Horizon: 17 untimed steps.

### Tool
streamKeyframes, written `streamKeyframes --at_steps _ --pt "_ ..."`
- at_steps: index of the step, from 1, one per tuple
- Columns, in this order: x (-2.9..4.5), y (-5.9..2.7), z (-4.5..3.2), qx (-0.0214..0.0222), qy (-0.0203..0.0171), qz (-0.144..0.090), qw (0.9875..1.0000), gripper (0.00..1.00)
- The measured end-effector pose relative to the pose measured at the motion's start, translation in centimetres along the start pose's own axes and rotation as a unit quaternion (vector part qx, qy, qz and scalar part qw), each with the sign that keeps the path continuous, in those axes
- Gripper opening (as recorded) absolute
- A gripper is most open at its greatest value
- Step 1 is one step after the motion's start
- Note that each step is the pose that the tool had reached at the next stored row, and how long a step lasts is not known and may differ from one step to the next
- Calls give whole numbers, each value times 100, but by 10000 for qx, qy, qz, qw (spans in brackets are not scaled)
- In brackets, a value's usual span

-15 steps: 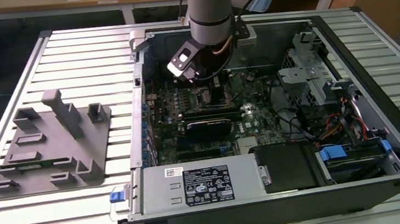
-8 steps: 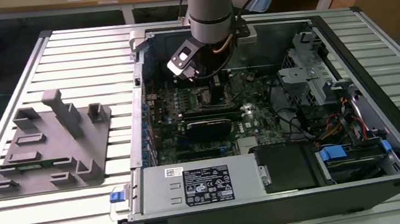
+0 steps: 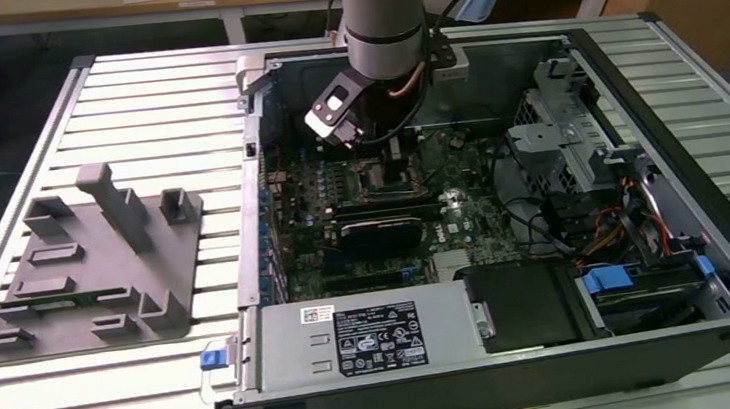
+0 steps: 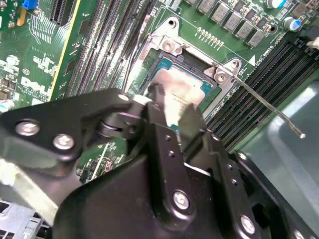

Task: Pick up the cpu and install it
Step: 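Place the cpu into insertion slot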

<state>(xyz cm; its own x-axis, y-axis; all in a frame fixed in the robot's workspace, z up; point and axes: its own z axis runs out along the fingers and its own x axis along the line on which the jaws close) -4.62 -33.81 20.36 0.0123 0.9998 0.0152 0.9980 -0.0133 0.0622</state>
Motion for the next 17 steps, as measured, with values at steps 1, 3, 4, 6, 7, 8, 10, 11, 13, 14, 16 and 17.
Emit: streamKeyframes --at_steps 1,3,4,6,7,8,10,11,13,14,16,17 --pt "0 0 0 0 0 0 10000 36" --pt "0 0 -1 0 0 0 10000 24" --pt "0 0 -1 0 0 0 10000 24" --pt "0 0 -1 0 0 0 10000 18" --pt "0 0 -1 0 0 0 10000 12" --pt "0 0 -2 0 0 0 10000 11" --pt "0 0 -2 0 0 0 10000 11" --pt "0 0 -3 0 0 0 10000 11" --pt "0 0 -2 1 -1 1 10000 11" --pt "0 0 0 1 -1 6 10000 11" --pt "0 0 7 1 -2 14 10000 11" --pt "0 -1 11 1 -1 16 10000 11"
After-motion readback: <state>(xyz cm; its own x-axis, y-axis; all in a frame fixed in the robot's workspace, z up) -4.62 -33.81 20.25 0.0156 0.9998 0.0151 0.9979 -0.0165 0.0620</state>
